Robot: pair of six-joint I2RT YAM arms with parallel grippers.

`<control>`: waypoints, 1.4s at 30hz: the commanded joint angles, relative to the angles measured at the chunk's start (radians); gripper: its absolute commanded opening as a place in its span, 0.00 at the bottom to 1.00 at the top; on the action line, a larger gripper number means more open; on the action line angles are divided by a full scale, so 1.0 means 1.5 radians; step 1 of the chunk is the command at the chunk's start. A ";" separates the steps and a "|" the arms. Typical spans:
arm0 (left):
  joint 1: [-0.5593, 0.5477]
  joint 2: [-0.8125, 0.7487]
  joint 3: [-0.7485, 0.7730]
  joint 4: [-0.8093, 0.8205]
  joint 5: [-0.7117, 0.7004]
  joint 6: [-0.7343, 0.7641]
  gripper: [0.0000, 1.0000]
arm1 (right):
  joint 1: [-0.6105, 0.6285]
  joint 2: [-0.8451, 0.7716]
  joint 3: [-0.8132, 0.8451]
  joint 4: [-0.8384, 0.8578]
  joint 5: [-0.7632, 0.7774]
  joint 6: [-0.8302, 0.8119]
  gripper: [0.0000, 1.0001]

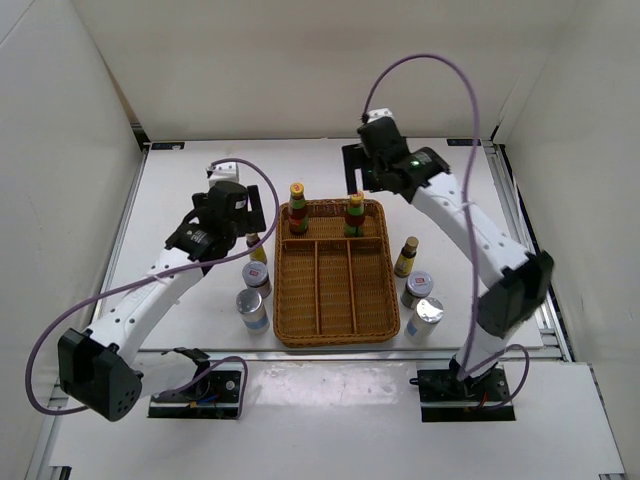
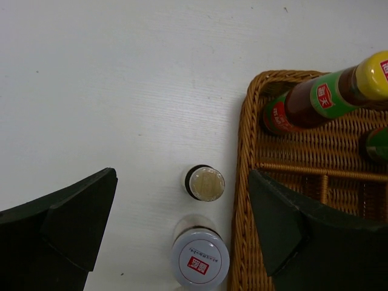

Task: Organize the condiment bottles

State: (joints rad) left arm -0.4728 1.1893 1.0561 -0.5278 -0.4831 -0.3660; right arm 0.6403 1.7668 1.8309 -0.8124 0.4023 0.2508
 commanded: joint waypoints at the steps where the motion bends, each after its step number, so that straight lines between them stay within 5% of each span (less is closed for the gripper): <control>1: 0.008 -0.002 -0.022 -0.004 0.072 -0.024 1.00 | -0.020 -0.114 -0.033 0.012 0.036 -0.008 0.94; 6: 0.015 0.036 -0.022 -0.004 0.085 -0.037 0.99 | -0.048 -0.177 -0.116 0.012 0.029 -0.001 0.97; 19: 0.028 0.110 -0.016 -0.004 0.106 -0.049 0.75 | -0.148 -0.204 -0.270 0.033 -0.100 0.026 0.89; 30: 0.028 0.126 0.011 -0.004 0.112 -0.043 0.29 | -0.185 -0.177 -0.311 0.039 -0.167 0.026 0.79; 42: 0.028 0.074 0.131 -0.050 0.106 -0.010 0.11 | -0.186 -0.183 -0.338 0.039 -0.215 0.026 0.74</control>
State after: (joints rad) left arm -0.4343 1.3720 1.1633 -0.6125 -0.3202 -0.4015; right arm 0.3668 1.5112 1.3254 -0.7753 0.1024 0.2878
